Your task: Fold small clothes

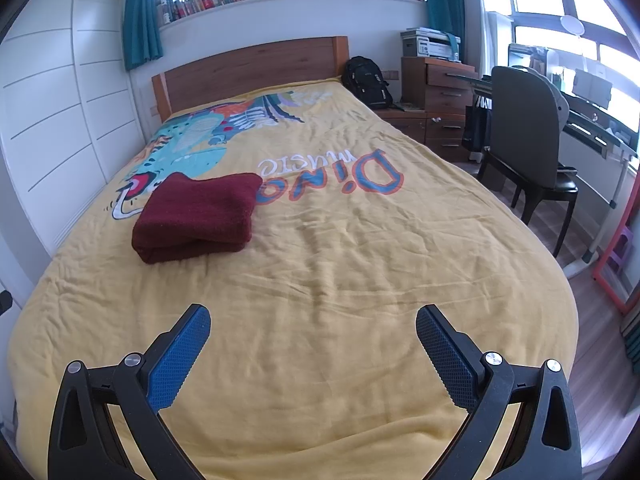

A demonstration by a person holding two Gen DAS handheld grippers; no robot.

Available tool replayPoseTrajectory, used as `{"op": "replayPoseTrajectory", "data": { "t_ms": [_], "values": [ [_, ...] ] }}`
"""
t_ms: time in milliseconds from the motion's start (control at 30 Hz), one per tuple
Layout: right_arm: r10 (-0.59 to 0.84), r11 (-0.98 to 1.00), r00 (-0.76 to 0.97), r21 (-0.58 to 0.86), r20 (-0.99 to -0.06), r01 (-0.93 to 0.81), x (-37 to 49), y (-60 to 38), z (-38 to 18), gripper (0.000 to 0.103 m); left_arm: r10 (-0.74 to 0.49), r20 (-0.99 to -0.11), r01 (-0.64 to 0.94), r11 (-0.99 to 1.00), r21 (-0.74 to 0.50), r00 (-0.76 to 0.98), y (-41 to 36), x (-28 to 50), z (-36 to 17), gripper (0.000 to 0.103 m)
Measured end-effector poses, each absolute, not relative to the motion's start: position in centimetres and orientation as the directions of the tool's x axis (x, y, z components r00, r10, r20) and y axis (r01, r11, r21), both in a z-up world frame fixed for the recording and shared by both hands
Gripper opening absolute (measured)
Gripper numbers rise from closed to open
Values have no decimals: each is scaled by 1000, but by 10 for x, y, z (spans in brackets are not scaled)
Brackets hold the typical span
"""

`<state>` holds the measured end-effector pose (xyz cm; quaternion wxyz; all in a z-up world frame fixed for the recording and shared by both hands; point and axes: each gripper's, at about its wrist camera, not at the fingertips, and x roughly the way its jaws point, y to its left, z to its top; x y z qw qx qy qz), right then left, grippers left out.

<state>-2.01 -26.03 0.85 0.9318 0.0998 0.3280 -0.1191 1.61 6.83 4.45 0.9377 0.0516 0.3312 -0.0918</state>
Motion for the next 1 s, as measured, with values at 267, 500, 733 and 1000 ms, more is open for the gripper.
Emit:
{"op": "replayPoseTrajectory", "data": {
  "t_ms": [267,500,733,1000],
  "values": [
    [-156,952,754,106,-638,286,-20,-261,6,103,-138,-631,206,978,35,763,68,16,44,102],
    [-158,953,752,101,-640,286,-22,-262,3,103,-142,-632,207,978,29,761,68,16,44,102],
    [-159,953,752,99,-639,286,-22,-263,2,103,-147,-632,207,978,23,761,67,15,42,102],
    [-160,953,752,98,-639,286,-22,-263,1,103,-148,-634,206,978,19,759,68,14,43,102]
  ]
}}
